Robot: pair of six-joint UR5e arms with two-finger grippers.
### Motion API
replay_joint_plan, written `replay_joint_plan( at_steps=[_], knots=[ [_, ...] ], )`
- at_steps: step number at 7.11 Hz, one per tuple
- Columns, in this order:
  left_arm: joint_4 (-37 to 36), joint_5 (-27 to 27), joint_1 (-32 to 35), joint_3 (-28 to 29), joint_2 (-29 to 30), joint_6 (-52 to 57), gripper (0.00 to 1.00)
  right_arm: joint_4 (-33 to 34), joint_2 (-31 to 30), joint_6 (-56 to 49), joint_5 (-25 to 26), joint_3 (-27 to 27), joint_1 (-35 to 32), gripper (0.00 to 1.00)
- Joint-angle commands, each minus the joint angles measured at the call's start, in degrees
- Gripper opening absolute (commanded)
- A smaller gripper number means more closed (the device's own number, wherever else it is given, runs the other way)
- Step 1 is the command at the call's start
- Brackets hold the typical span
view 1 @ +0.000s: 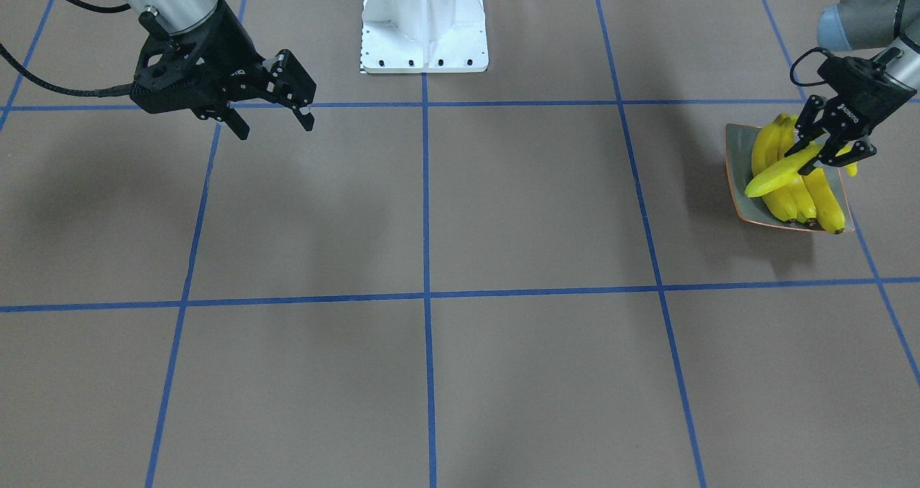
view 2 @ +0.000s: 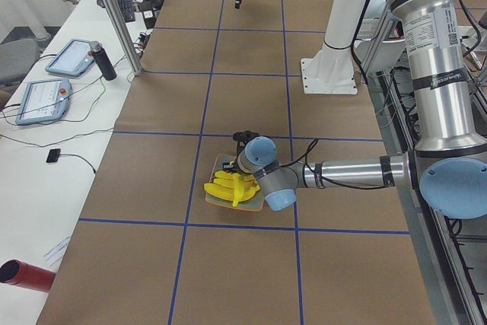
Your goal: Transfer all bananas from basket to plate
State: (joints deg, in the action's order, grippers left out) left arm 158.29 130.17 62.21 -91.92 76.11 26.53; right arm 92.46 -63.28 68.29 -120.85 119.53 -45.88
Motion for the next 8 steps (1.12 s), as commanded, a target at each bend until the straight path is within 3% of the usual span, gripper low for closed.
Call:
replay_joint_plan(
  at_steps=[1, 4, 8],
  knots=[
    [0.0, 0.0, -0.5, 0.1, 0.0, -0.2, 0.16, 0.0, 0.0, 0.0, 0.0, -0.1, 0.0, 1.00],
    [-0.2, 0.0, -0.7, 0.1, 0.0, -0.2, 0.52, 0.0, -0.3, 0.0, 0.0, -0.1, 0.0, 1.00],
    [-0.2, 0.1, -1.1, 0.0, 0.1, -2.5, 0.78, 0.0, -0.3, -0.1, 0.0, -0.1, 0.0, 1.00]
  ],
)
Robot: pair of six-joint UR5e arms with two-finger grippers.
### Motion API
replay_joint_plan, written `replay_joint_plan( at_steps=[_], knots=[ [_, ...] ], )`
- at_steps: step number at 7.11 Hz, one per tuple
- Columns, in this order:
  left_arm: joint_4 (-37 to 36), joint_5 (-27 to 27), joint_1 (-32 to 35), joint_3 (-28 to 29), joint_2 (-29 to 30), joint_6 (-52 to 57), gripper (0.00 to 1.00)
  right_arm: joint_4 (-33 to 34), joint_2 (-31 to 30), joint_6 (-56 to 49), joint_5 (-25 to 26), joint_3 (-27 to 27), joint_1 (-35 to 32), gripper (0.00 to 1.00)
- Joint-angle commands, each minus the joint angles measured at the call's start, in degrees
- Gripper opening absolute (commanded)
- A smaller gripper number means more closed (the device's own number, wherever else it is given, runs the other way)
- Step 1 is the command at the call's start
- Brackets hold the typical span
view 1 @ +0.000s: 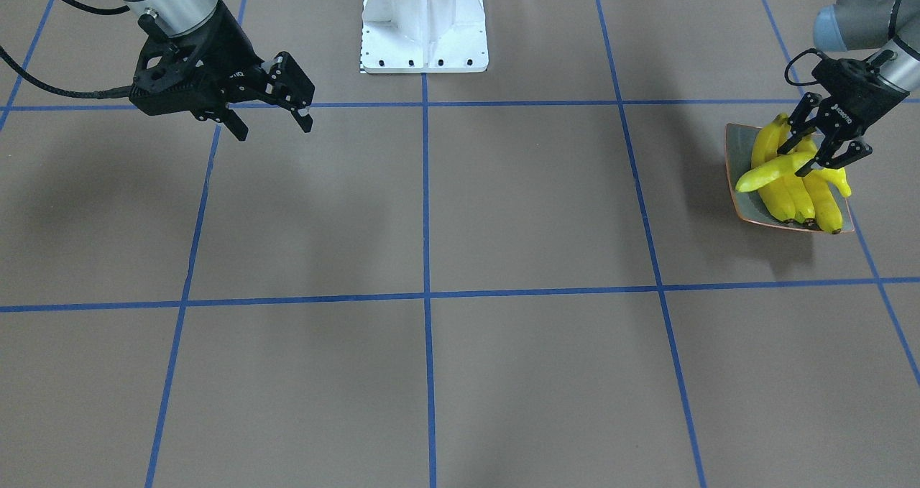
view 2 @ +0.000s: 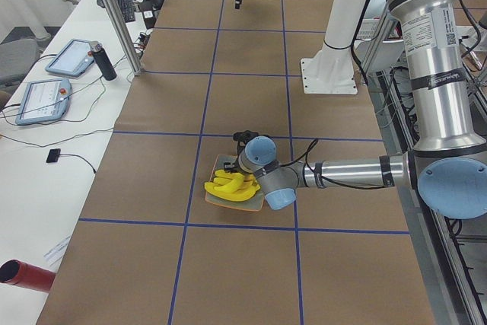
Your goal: Transfer all bananas from basket to plate
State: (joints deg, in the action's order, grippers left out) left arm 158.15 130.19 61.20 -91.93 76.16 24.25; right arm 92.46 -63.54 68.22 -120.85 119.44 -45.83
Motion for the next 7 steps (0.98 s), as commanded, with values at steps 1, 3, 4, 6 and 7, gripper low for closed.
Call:
replay_joint_plan(
  at_steps=[1, 3, 4, 6, 7],
  knots=[
    [-0.1, 0.1, -0.2, 0.1, 0.1, -0.3, 0.80, 0.0, 0.0, 0.0, 0.0, 0.0, 0.0, 1.00],
    [-1.9, 0.5, -0.1, -0.5, 0.4, -0.3, 0.81, 0.0, 0.1, 0.0, 0.0, -0.1, 0.0, 1.00],
    [-6.9, 1.0, 0.0, -4.6, 0.2, -3.0, 0.81, 0.0, 0.1, 0.0, 0.0, -0.1, 0.0, 1.00],
    [-20.9, 4.7, 0.3, -15.7, 0.0, -5.4, 0.88, 0.0, 0.1, 0.0, 0.0, -0.1, 0.0, 1.00],
    [-26.4, 5.2, 0.3, -20.4, 0.0, -8.7, 0.94, 0.0, 0.1, -0.3, 0.0, -0.2, 0.0, 1.00]
  ],
)
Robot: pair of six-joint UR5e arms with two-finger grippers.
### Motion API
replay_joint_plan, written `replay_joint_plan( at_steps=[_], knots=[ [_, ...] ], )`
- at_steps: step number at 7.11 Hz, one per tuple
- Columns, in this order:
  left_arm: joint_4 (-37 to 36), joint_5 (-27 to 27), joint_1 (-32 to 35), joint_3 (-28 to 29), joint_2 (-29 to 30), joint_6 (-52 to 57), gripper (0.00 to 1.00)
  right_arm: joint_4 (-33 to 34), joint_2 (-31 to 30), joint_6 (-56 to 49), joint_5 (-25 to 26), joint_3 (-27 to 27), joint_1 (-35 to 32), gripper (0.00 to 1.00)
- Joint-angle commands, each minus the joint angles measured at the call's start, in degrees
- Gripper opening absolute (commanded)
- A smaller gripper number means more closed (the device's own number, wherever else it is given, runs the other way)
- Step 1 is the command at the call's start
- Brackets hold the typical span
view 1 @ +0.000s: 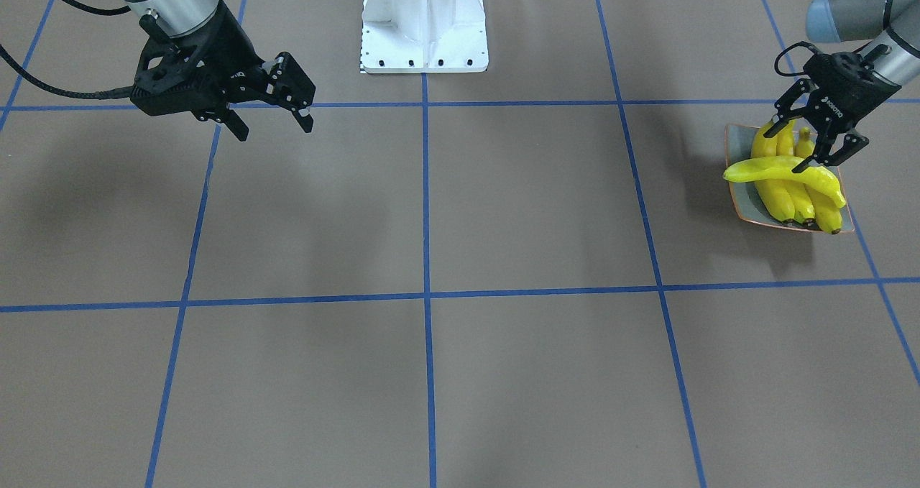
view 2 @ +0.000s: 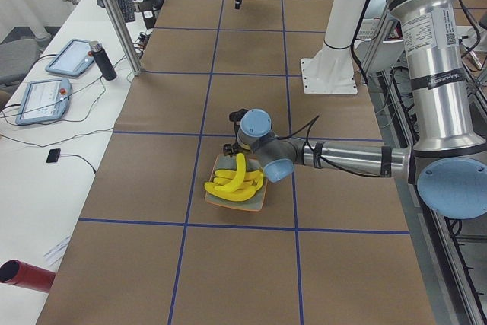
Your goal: Transfer all bananas from basket to plate
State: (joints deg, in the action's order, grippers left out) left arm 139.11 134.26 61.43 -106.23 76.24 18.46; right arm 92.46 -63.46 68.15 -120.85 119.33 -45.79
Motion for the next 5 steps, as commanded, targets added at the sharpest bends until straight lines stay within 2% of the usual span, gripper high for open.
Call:
replay_joint_plan(
  at_steps=[1, 3, 5],
  knots=[
    [-11.5, 2.0, -0.1, -9.6, 0.2, -7.9, 0.99, 0.0, 0.0, -0.6, -0.1, -0.1, -0.3, 1.00],
    [-15.6, 2.9, 0.4, -11.8, 0.8, -20.6, 1.00, 0.1, -1.4, -2.2, -1.0, 0.0, -2.5, 1.00],
    [-33.0, 2.9, 3.6, -14.3, 6.4, -20.5, 1.00, 0.8, -4.4, -9.8, -4.2, -0.3, -6.9, 1.00]
  ],
)
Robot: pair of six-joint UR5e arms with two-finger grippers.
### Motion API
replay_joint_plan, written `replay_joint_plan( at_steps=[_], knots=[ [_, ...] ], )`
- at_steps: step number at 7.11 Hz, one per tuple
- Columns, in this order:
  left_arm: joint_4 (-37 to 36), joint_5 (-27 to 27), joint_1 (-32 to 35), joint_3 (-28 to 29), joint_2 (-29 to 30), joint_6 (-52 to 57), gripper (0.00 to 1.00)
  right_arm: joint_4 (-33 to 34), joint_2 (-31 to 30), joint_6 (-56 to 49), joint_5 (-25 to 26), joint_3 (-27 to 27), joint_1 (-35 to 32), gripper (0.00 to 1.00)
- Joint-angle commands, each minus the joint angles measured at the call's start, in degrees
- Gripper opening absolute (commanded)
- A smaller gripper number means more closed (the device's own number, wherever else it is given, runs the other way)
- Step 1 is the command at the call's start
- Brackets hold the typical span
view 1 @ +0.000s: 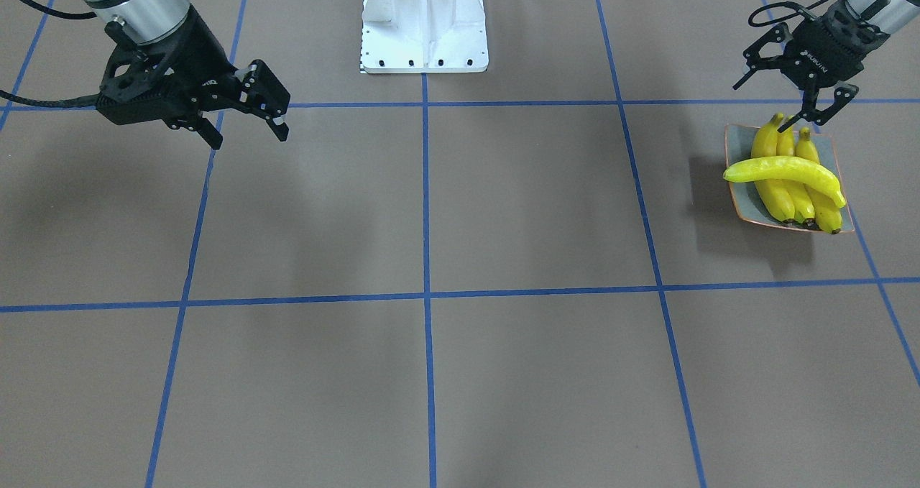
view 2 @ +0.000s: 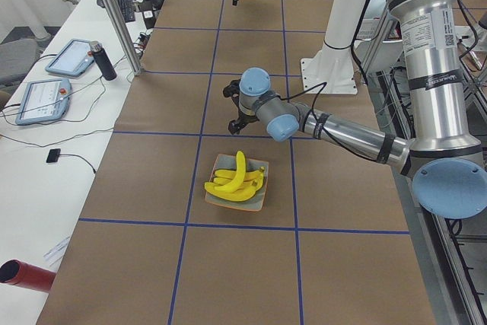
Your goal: Transfer all bananas from basket to plate
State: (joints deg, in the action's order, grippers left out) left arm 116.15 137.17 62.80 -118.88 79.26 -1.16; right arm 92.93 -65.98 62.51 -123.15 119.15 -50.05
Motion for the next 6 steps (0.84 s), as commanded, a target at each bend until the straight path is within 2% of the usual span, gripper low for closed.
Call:
replay_joint_plan(
  at_steps=[1, 3, 5, 6],
  knots=[
    [-19.5, -0.1, 3.4, -1.5, 8.2, 0.6, 1.00, 0.4, -4.0, -9.1, -4.6, -0.9, -6.3, 1.00],
    [-31.2, -0.7, 10.2, 1.7, 12.5, 14.1, 1.00, 2.3, -10.5, -24.7, -7.0, -2.8, -13.0, 1.00],
    [-31.7, -0.6, 19.9, 7.9, 12.5, 25.9, 1.00, 13.2, -13.5, -46.6, -6.9, -4.9, -21.3, 1.00],
    [-31.2, -0.3, 22.9, 10.0, 10.5, 26.5, 1.00, 14.6, -18.0, -53.4, -7.1, -5.3, -27.0, 1.00]
  ],
)
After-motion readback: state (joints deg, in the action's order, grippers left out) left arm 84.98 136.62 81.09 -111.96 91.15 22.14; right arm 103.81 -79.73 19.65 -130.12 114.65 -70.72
